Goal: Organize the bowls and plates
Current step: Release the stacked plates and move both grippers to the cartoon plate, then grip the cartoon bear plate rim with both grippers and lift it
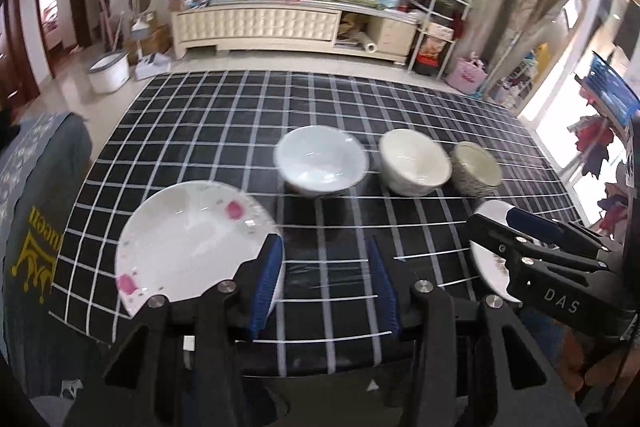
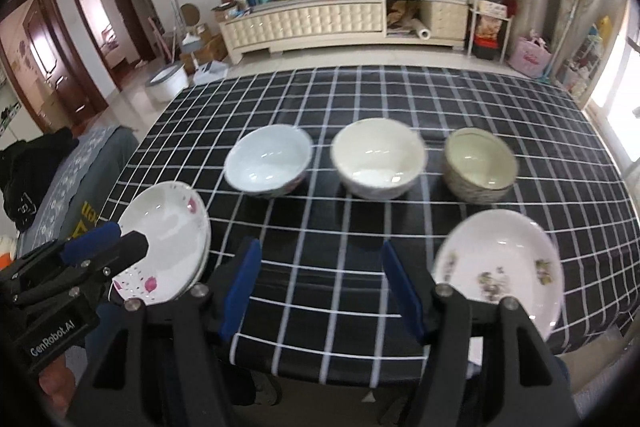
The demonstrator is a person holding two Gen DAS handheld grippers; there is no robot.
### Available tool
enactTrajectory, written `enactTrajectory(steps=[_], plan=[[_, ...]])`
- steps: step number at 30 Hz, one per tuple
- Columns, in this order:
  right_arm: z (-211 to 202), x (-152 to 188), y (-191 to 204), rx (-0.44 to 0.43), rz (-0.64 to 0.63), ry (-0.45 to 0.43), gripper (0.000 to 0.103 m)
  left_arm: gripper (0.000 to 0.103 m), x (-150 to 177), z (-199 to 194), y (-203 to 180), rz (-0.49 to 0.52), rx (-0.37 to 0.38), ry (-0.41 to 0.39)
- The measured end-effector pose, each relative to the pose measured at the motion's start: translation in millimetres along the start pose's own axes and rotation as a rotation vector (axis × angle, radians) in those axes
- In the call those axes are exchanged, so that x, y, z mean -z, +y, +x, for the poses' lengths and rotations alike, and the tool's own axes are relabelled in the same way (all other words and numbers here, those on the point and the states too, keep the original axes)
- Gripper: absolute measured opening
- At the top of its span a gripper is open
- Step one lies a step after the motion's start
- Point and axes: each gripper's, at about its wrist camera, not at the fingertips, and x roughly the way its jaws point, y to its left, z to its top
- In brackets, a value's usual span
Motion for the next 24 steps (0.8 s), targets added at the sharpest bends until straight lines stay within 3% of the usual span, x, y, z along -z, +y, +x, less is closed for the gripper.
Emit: enactTrajectory(steps=[13,15,24], plan=[[-36.4,13.9,-77.2,0.066,0.084,-0.040,0.067,0.042,-6.5,11.8,-93.7,0.096,0.102,0.021],[-38.1,16.5,-89.8,0.075,0.102,-0.038,0.067,0.050,-7.3,17.4,-110.3,0.119,0.113,0.028],[-40.5,28.0,-148.0,0.129,0.173,-0.016,0.067,0.057,-7.7,49.5,-165.2,0.198,0.136,0.079]])
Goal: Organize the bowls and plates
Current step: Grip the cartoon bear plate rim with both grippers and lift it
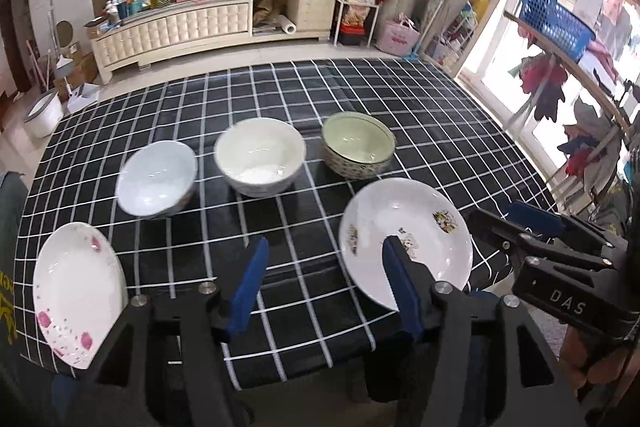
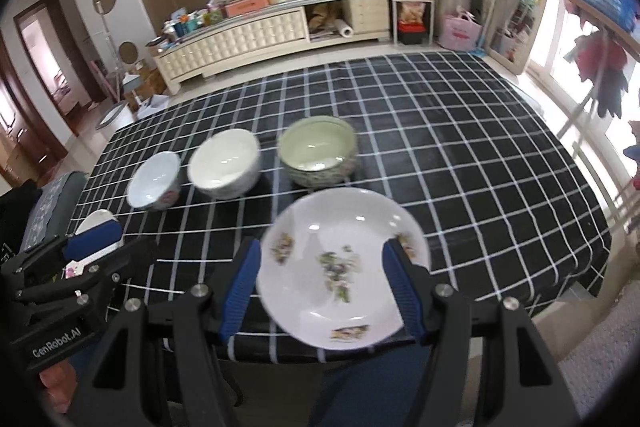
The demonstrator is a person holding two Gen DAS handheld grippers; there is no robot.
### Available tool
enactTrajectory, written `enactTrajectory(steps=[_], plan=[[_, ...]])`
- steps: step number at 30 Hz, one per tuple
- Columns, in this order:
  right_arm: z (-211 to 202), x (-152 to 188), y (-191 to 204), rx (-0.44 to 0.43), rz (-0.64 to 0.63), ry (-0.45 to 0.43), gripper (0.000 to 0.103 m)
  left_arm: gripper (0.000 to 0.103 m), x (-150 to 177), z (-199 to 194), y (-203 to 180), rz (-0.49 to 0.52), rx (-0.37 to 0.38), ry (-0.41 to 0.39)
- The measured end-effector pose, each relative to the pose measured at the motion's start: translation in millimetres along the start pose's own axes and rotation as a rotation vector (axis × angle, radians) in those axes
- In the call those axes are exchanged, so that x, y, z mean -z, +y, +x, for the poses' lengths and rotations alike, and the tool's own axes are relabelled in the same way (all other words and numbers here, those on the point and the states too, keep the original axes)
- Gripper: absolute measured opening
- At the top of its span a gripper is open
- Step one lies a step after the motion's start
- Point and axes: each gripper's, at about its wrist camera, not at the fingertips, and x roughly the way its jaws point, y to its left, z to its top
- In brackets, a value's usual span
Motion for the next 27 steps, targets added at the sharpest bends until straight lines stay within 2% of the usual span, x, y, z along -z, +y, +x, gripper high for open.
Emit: enactTrajectory(steps=[5,12,19,27], plan=[[15.1,3.7,-32.1,0.025,0.045,0.034,0.067,0.057,-0.8,26.2,-14.9,-0.003,0.023,0.051],[47.3,13.9,-63.5,0.032,0.088,0.098,0.067,0.057,2.8,67.7,-23.2,-0.004,0.006,0.108],[76.0,19.9,-76.5,0.041,0.104,0.160,0.067,0.057,8.2,104.6,-24.3,-0.025,0.020,0.154],[97.8,22.7,-83.7,0.042,0.096,0.183,0.067,0.057,12.4,136.8,-23.0,-0.061,0.039,0.214]])
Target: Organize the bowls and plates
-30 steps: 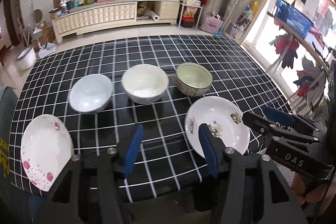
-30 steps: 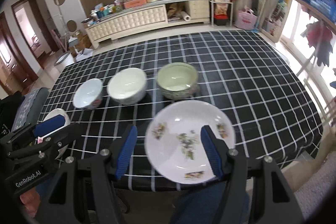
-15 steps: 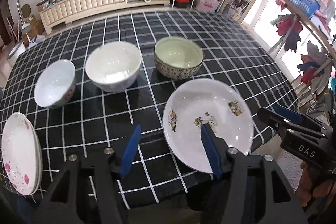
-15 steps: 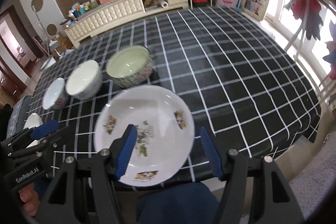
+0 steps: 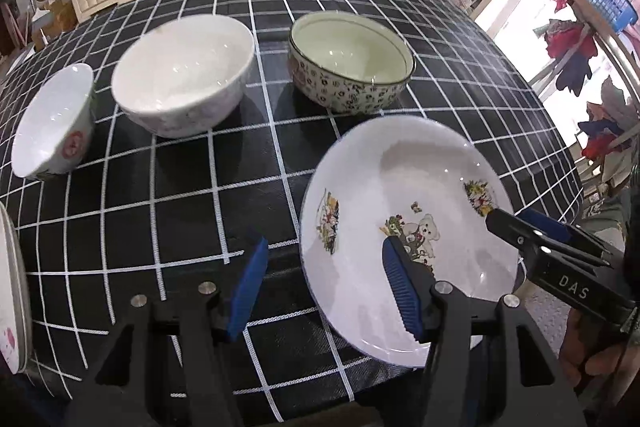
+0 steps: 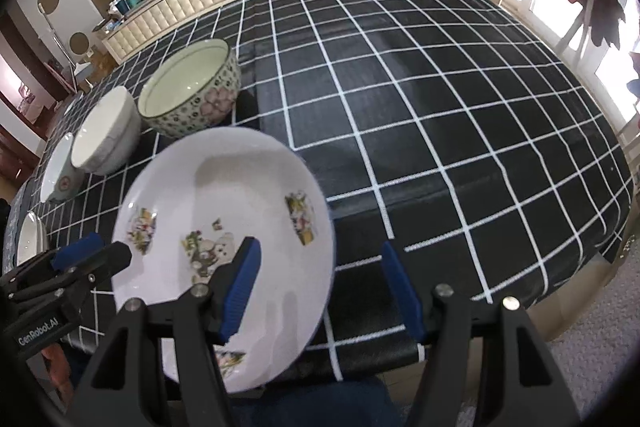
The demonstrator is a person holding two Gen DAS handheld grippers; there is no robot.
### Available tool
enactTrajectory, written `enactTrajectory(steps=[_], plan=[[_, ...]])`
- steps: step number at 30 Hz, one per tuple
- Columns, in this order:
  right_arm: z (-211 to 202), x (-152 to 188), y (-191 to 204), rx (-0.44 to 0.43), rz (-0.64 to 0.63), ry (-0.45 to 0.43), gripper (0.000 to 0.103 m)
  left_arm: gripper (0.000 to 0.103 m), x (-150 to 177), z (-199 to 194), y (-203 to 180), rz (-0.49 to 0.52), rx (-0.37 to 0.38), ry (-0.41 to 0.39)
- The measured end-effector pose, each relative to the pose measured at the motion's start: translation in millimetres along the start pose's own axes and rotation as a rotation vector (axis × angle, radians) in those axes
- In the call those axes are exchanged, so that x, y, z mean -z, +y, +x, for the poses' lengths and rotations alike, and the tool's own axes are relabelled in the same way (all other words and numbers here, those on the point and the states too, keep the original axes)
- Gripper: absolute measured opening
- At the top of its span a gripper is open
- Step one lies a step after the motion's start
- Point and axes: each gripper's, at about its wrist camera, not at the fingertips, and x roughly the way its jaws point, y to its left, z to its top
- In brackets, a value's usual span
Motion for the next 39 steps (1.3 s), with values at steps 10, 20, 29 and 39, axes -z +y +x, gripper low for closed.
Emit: enactTrajectory(steps=[10,20,29,39], plan=[[8.8,-2.5,0.0,-0.011,-0.036,0.022,0.039,0.028,1.7,24.0,-9.0,0.048,-0.020,0.076],[11.5,-5.2,2.0,-0.035,-0.034,0.033,0.027,0.015,1.5,26.3,1.4,0.007,0.008,0.086],[3.5,-3.8,15.1,-0.030,-0.031,0.019,0.024,0.016,8.1,17.4,11.1,0.011,0.019,0.083],[-12.6,-3.4,49.2,-0.069,-0.060,-0.006,0.022,0.016,11.9,-15.2,36.2,0.007,-0.018,0.024]])
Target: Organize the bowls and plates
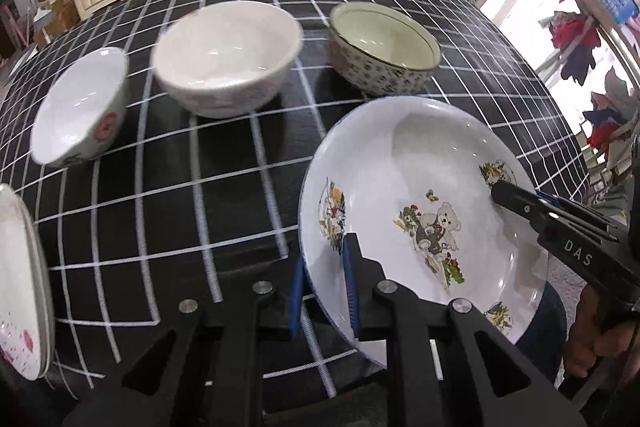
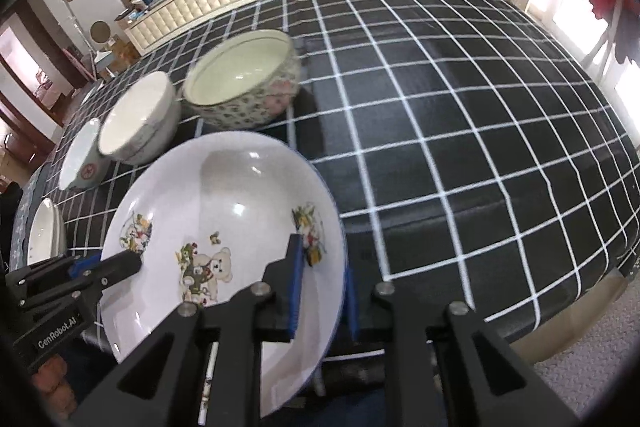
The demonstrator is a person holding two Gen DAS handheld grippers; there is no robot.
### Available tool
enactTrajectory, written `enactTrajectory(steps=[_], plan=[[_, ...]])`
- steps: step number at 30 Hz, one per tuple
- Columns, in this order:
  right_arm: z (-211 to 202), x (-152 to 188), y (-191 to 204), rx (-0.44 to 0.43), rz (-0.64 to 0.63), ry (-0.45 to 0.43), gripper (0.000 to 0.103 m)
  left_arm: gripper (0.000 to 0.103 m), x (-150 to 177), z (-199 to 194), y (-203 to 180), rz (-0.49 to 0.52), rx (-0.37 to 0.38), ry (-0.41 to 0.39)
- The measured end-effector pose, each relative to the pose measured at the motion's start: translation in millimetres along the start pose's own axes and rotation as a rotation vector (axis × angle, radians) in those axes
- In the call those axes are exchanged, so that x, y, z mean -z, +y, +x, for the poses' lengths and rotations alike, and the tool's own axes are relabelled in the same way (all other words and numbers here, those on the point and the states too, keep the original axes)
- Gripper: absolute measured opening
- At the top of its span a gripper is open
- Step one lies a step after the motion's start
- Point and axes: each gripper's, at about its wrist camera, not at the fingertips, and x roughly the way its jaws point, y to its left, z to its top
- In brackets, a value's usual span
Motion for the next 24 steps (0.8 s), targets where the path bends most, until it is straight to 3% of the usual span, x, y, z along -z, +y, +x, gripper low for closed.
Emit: enactTrajectory(steps=[9,24], plan=[[-6.0,-2.2,49.8,-0.039,-0.064,-0.025,0.020,0.016,16.1,-38.6,50.0,-0.081,-0.028,-0.054],[9.0,-6.4,186.7,-0.175,-0.273,-0.012,0.019,0.016,62.1,-114.0,183.8,-0.303,-0.148,-0.142]])
